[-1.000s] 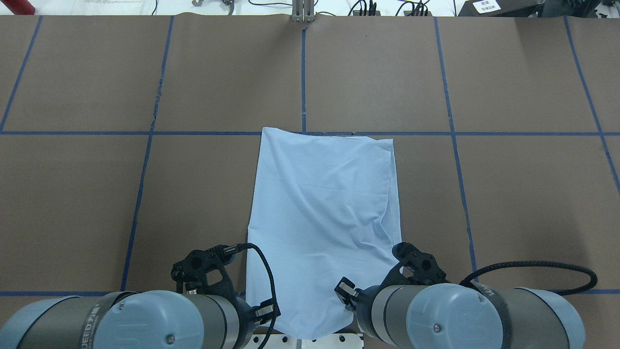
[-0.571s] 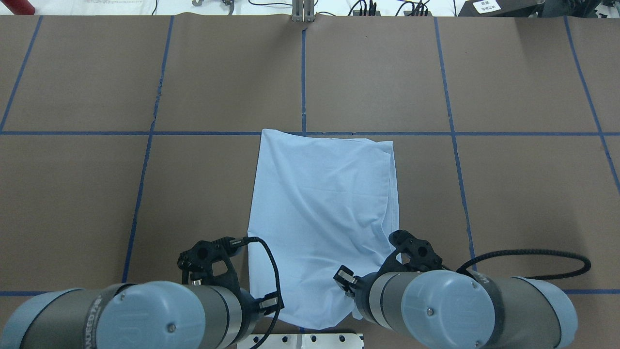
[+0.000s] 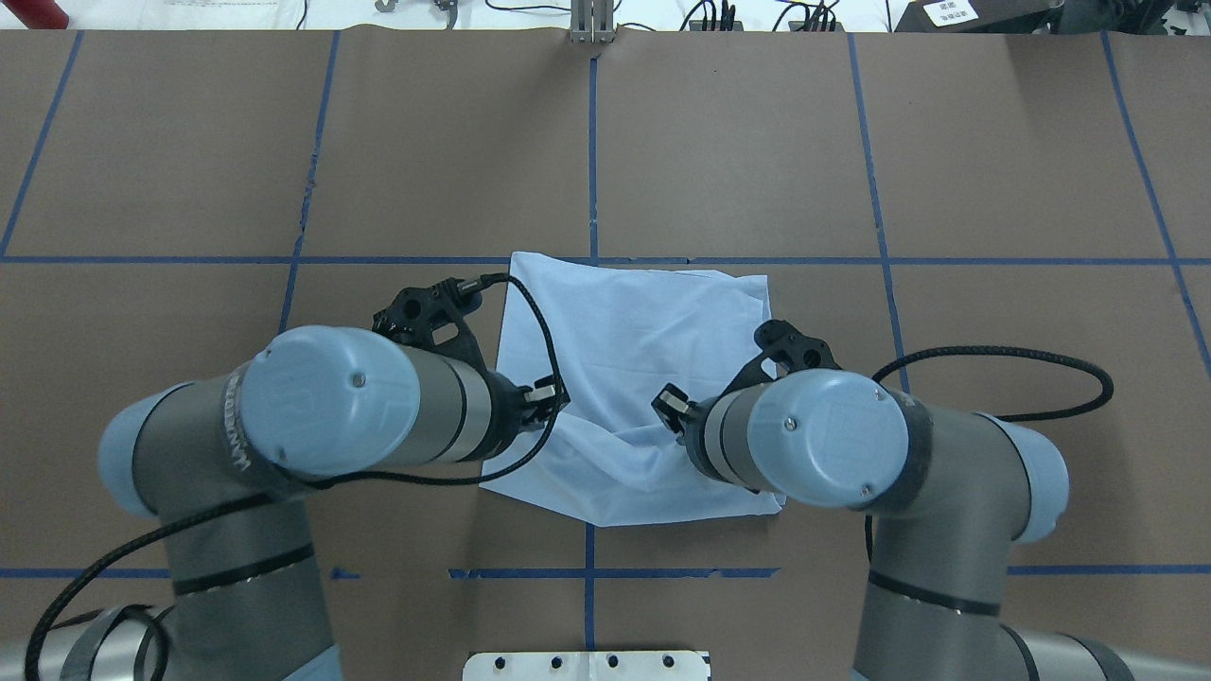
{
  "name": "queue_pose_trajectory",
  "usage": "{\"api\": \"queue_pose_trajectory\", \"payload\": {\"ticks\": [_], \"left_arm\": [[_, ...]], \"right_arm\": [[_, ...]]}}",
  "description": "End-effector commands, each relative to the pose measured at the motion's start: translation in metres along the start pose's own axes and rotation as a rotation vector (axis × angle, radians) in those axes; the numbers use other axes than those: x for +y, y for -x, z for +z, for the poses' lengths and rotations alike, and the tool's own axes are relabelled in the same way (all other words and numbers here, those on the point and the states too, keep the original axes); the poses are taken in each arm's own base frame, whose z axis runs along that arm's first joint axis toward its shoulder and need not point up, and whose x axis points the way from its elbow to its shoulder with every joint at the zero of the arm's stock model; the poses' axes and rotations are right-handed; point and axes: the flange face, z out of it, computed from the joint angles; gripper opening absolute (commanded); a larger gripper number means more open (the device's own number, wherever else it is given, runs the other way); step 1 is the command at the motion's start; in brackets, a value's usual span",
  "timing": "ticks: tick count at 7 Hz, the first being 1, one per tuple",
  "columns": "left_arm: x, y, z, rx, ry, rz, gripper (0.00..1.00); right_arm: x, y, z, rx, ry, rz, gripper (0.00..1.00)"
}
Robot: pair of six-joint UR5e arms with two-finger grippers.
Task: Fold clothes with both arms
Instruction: 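Lift the near edge and fold it away from the robot with both grippers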
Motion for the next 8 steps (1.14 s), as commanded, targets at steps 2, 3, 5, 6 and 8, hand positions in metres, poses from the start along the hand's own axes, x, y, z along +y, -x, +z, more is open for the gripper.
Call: {"api": "queue_pose_trajectory", "payload": {"ticks": [2,3,5,6,8], "left_arm": [[-0.063,-0.007,0.07,0.026,-0.053,-0.036,0.0],[-0.085,-0.006,0.073,0.031,-0.081,-0.031,0.0],[-0.122,-0.037,0.06,0.063,-0.132,-0.024,0.0],[-0.13,-0.051,0.076,0.052,-0.137,-0.029,0.0],[-0.145,-0.041,0.098,0.033,-0.148,-0.023,0.0]], "right_arm": [[-0.079,0.029,0.065,0.013,-0.056,0.038,0.0],[-0.094,0.045,0.077,0.003,-0.068,0.056,0.0],[-0.122,0.07,0.067,-0.001,-0.046,0.095,0.0],[-0.123,0.079,0.063,-0.011,-0.045,0.095,0.0],[-0.127,0.092,0.072,-0.002,-0.055,0.092,0.0]]}}
